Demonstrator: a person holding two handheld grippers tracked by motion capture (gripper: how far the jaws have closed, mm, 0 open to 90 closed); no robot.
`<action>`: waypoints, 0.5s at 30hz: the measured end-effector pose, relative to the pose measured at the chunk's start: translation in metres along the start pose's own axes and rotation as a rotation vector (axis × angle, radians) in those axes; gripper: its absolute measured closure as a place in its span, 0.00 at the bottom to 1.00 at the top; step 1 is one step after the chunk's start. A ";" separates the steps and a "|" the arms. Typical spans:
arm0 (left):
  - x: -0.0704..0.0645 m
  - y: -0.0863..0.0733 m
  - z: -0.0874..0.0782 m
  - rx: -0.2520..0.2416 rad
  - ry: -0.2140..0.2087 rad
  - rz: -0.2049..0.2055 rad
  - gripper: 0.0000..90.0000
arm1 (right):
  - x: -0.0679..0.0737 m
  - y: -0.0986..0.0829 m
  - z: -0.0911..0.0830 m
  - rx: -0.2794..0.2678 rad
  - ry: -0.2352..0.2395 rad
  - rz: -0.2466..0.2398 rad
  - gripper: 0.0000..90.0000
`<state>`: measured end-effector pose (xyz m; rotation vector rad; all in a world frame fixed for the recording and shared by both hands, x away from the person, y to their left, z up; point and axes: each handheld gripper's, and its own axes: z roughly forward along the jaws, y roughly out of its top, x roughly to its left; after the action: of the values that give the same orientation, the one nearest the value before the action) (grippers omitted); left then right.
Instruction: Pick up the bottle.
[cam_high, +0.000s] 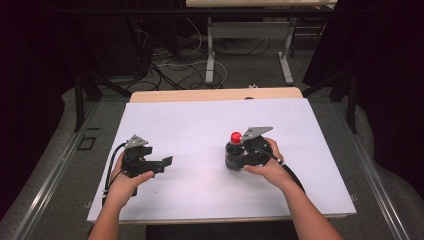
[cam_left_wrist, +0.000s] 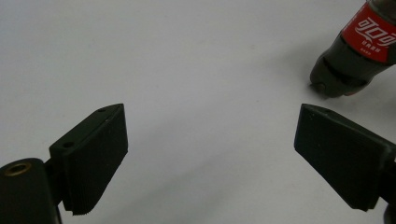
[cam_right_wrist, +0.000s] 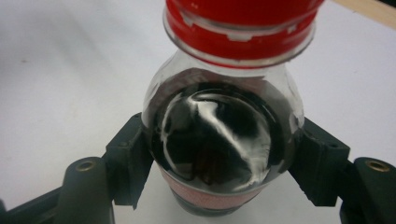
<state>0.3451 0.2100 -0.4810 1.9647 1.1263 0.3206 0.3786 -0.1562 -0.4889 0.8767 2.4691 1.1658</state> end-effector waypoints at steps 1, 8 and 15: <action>-0.002 0.001 0.000 -0.004 -0.006 0.008 0.11 | 0.003 0.000 -0.002 0.007 0.011 -0.004 0.33; -0.021 0.009 0.001 -0.019 -0.065 0.064 0.11 | 0.017 -0.002 -0.007 0.012 0.036 -0.041 0.33; -0.039 0.018 0.003 -0.024 -0.100 0.113 0.14 | 0.026 -0.004 -0.010 -0.001 0.037 -0.064 0.34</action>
<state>0.3357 0.1725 -0.4621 2.0046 0.9458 0.2910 0.3516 -0.1479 -0.4854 0.7763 2.5062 1.1723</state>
